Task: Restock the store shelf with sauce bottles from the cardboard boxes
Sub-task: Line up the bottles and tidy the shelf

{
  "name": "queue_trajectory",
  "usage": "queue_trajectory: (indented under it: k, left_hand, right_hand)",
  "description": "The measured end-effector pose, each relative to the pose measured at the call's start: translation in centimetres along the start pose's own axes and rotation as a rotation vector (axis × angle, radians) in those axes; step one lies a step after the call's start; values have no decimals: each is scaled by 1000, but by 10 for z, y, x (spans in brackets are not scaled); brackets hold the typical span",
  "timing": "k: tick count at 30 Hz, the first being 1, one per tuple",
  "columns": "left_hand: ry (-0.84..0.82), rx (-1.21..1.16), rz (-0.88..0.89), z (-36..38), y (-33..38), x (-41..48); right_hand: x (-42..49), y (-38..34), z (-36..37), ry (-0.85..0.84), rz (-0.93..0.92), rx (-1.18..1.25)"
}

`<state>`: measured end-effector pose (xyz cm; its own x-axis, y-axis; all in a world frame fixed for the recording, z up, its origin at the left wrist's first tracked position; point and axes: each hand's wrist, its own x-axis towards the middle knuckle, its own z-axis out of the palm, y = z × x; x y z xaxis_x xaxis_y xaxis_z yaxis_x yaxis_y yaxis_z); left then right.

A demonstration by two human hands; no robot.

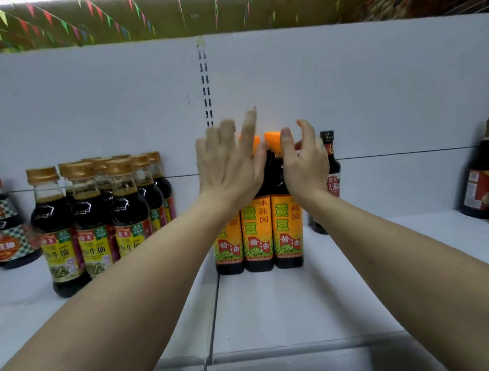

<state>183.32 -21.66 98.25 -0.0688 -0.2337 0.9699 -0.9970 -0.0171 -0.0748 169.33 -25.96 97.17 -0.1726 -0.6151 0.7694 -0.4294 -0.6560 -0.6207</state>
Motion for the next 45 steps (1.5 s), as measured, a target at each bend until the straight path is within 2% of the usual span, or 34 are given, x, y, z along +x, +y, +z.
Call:
queue_trajectory:
  k: [2,3,5,7,9,10,14,19,25,28,32,34,38,40,43,45]
  left_hand:
    - [26,-254,-219,-8,-8,-14]
    - [10,-359,-385,-11,-11,-25]
    - [-95,-591,-772,5,-23,-51]
    - [-261,-940,-1130,22,-36,-73]
    - [-423,-1273,-1335,32,-41,-86]
    - [-435,-1335,-1364,26,-36,-87]
    - [-520,-1491,-1348,12,-22,-82]
    - [-548,-1524,-1350,21,-30,-87]
    - [-651,-1500,-1305,8,-35,-81]
    - [-652,-1374,-1228,-19,-28,-75]
    - [-604,-1276,-1123,-75,-8,-65]
    - [-558,-1216,-1100,-72,-9,-73]
    - [-522,-1109,-1077,-101,2,-82]
    - [-536,-958,-979,-114,2,-90]
    - [-558,-650,-738,-135,-3,-105]
    - [-573,-543,-714,-157,-10,-112]
  right_hand:
    - [-10,11,-4,-36,106,83]
    - [-19,17,-4,-72,173,141]
    - [-37,30,-1,-168,314,305]
    - [-52,37,5,-279,450,502]
    - [-57,41,9,-324,538,623]
    - [-57,41,9,-328,549,653]
    - [-57,44,11,-312,565,700]
    - [-59,42,13,-255,588,648]
    - [-55,37,4,-296,567,577]
    - [-58,30,-5,-262,547,550]
    - [-71,21,-26,-311,493,491]
    - [-78,14,-40,-341,424,435]
    - [-89,2,-65,-386,261,173]
    - [-96,-2,-73,-418,170,27]
    - [-109,-11,-76,-497,72,-130]
    - [-119,-23,-72,-525,28,-179]
